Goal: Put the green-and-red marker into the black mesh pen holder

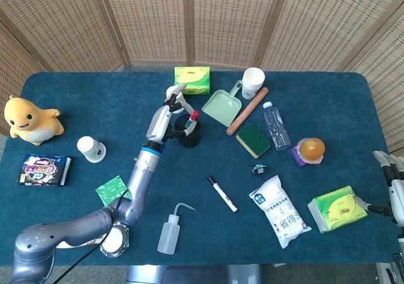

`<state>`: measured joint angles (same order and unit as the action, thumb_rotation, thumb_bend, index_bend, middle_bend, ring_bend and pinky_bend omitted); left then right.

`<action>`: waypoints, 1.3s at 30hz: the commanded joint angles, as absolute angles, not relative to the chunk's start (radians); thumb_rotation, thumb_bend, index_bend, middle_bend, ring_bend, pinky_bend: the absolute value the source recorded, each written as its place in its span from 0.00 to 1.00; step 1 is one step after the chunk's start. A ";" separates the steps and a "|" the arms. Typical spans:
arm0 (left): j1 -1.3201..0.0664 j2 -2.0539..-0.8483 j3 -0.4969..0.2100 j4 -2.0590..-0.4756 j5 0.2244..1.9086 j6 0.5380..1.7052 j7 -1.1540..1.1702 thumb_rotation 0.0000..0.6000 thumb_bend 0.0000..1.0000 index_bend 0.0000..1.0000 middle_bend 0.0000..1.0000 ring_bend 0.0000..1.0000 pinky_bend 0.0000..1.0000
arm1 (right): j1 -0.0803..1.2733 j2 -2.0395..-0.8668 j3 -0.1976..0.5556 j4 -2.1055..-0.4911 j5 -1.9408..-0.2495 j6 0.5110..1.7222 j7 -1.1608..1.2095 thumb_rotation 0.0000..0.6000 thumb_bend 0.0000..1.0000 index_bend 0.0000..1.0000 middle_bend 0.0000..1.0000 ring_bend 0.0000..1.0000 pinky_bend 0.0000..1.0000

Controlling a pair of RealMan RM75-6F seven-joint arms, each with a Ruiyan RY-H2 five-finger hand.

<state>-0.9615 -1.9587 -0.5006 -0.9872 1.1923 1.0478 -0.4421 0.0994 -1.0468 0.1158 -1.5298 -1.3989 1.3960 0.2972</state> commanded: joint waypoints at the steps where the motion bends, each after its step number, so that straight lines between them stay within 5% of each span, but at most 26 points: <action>1: -0.998 -1.999 -0.503 -0.915 1.199 1.022 -0.494 1.00 0.41 0.46 0.00 0.00 0.00 | 0.100 -1.046 0.116 -1.526 -1.399 1.393 0.302 1.00 0.00 0.05 0.00 0.00 0.00; 8: -1.007 -2.032 -0.477 -0.856 1.248 1.060 -0.581 1.00 0.42 0.10 0.00 0.00 0.00 | 0.098 -1.043 0.120 -1.522 -1.397 1.396 0.314 1.00 0.00 0.05 0.00 0.00 0.00; 11: -0.997 -2.023 -0.450 -0.848 1.281 1.106 -0.540 1.00 0.42 0.06 0.00 0.00 0.00 | 0.098 -1.043 0.119 -1.522 -1.401 1.395 0.318 1.00 0.00 0.05 0.00 0.00 0.00; 17: -0.850 -1.875 -0.328 -1.009 1.392 1.312 -0.317 1.00 0.42 0.06 0.00 0.00 0.00 | 0.094 -1.037 0.116 -1.534 -1.419 1.409 0.318 1.00 0.00 0.05 0.00 0.00 0.00; 23: -0.641 -1.566 -0.239 -1.382 1.335 1.398 0.105 1.00 0.42 0.33 0.00 0.00 0.00 | 0.089 -1.032 0.109 -1.553 -1.439 1.426 0.304 1.00 0.00 0.05 0.00 0.00 0.00; 31: -0.453 -1.266 -0.176 -1.677 1.262 1.470 0.234 1.00 0.42 0.33 0.00 0.00 0.00 | 0.089 -1.039 0.098 -1.571 -1.467 1.439 0.259 1.00 0.00 0.05 0.00 0.00 0.00; 39: -0.320 -1.108 -0.093 -1.767 1.222 1.505 0.295 1.00 0.42 0.33 0.00 0.00 0.00 | 0.093 -1.051 0.089 -1.592 -1.485 1.445 0.193 1.00 0.00 0.05 0.00 0.00 0.00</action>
<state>-0.3432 -1.1278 -0.1118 -1.7499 1.2386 1.4935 0.2906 0.0928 -1.0494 0.0907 -1.5875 -1.4813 1.4422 0.1987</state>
